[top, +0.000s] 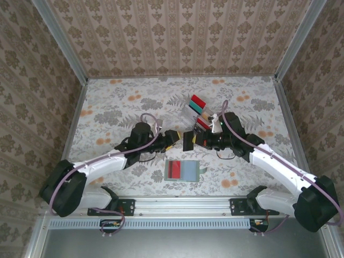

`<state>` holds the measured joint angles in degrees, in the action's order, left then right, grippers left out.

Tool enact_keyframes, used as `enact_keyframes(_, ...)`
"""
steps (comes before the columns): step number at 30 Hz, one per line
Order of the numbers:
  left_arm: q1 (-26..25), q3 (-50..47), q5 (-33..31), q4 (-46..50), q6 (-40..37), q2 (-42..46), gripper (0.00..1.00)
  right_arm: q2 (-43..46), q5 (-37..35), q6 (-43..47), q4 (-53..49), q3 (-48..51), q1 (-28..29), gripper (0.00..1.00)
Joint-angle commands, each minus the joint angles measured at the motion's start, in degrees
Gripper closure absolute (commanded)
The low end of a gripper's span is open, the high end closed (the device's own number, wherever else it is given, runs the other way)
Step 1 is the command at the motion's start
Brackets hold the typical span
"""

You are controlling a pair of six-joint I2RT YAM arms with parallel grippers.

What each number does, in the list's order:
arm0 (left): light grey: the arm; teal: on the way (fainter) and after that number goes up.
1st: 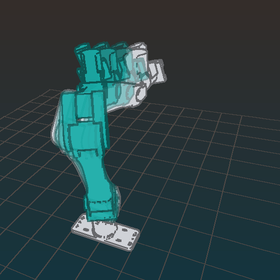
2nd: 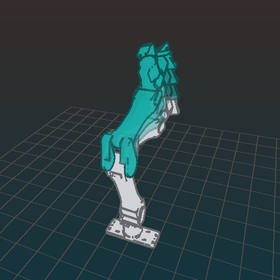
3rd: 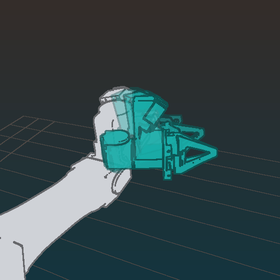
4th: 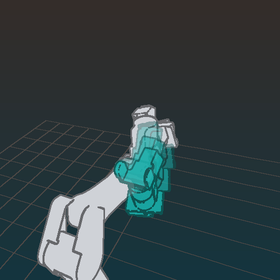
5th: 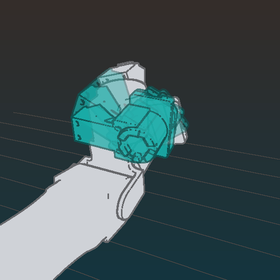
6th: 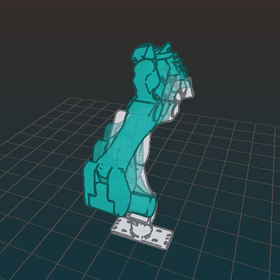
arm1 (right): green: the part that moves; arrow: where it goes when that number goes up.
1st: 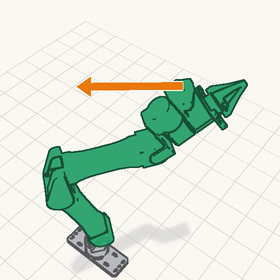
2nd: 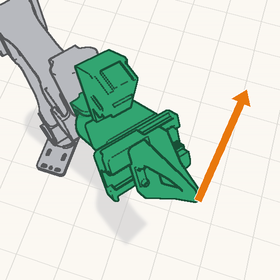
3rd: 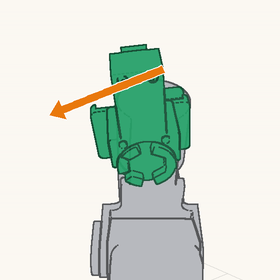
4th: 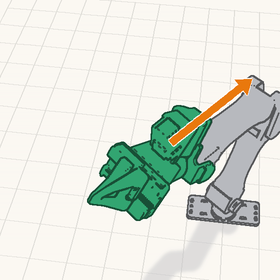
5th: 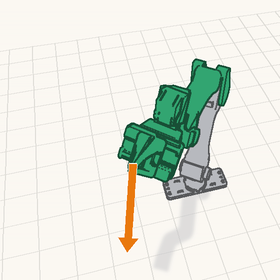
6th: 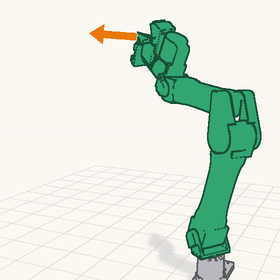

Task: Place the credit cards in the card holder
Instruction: Insert the credit card into the card slot.

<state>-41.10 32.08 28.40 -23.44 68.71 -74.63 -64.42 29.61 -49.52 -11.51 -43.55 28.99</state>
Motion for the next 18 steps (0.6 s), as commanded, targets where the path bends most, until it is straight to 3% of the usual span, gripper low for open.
enact_keyframes(1,0.43,1.50,4.25,-9.28,3.54,-1.78,0.39,1.50,4.14,-4.03,6.47,1.68,-0.21,0.99)
enact_keyframes(18,0.32,1.60,6.06,-11.12,3.58,-1.85,0.86,-1.03,3.90,-5.42,8.48,3.25,-0.25,0.97)
